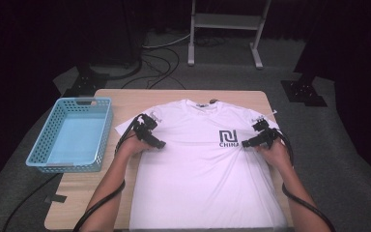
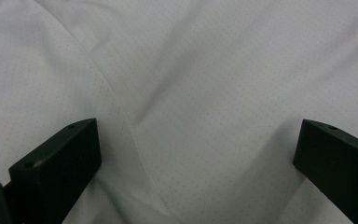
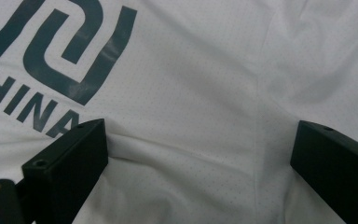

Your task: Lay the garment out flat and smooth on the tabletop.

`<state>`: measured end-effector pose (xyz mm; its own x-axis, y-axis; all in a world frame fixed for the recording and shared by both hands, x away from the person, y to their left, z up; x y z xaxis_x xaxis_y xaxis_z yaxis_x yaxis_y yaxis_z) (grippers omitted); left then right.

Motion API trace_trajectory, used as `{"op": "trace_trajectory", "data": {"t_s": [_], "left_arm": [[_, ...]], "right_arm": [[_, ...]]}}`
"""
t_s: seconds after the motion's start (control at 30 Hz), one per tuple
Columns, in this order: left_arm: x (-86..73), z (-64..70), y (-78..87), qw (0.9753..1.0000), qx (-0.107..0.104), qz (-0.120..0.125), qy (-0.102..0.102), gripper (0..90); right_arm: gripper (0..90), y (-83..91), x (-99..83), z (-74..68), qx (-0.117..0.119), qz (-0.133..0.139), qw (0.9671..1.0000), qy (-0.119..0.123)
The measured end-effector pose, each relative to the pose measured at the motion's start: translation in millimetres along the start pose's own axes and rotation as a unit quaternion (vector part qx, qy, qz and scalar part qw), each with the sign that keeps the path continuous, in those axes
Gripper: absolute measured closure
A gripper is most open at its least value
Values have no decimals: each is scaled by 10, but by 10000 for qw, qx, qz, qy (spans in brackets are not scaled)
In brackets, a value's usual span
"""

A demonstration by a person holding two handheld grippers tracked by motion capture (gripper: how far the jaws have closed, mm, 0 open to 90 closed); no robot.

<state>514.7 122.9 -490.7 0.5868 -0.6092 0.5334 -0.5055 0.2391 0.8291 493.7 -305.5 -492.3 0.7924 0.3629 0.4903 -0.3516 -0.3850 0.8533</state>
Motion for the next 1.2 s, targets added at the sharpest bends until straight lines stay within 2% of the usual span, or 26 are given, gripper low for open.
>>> {"op": "trace_trajectory", "data": {"t_s": [0.1,0.2,0.3,0.43,0.57,0.63,0.7,0.77,0.87,0.93,1.1,1.2], "left_arm": [[167,-193,-142,9999,71,-16,99,0],[286,-330,-239,9998,74,-28,187,0],[345,-390,-294,9997,110,2,196,0],[324,-385,-298,9995,158,138,219,0],[291,-351,-280,9991,200,208,301,0],[280,-322,-257,9993,169,191,270,0],[270,-299,-210,9983,171,385,400,60],[251,-264,-147,9970,238,560,476,52],[206,-199,-44,9961,273,708,446,51],[167,-146,30,9958,285,771,394,51],[59,12,241,9955,280,872,240,51],[-7,102,364,9944,286,987,241,51]], "right_arm": [[35,-93,231,176,-66,32,9999,-123],[35,-163,400,297,-131,69,9996,-245],[35,-200,498,361,-128,13,9996,-257],[37,-202,495,374,-137,100,9995,-252],[44,-191,449,349,-171,272,9989,-334],[41,-191,434,338,-206,340,9986,-353],[24,-198,426,319,-171,326,9989,-290],[64,-166,422,303,20,224,9994,-256],[66,-28,383,270,259,623,9971,-363],[66,60,340,237,281,784,9961,-305],[68,284,192,102,382,943,9947,-131],[79,412,84,28,450,1045,9935,-81]]}}
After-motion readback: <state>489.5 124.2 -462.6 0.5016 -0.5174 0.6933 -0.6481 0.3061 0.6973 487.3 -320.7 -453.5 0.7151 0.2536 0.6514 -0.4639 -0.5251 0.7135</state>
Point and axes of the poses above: each handheld gripper's, and its own axes: y roughly backward along the jaws, x roughly out of its top, z roughly to its right, the point moved 3 cm from there along -y, roughly forward along the jaws, and after that the axes turned 11 degrees about x, right-handed, at the moved point
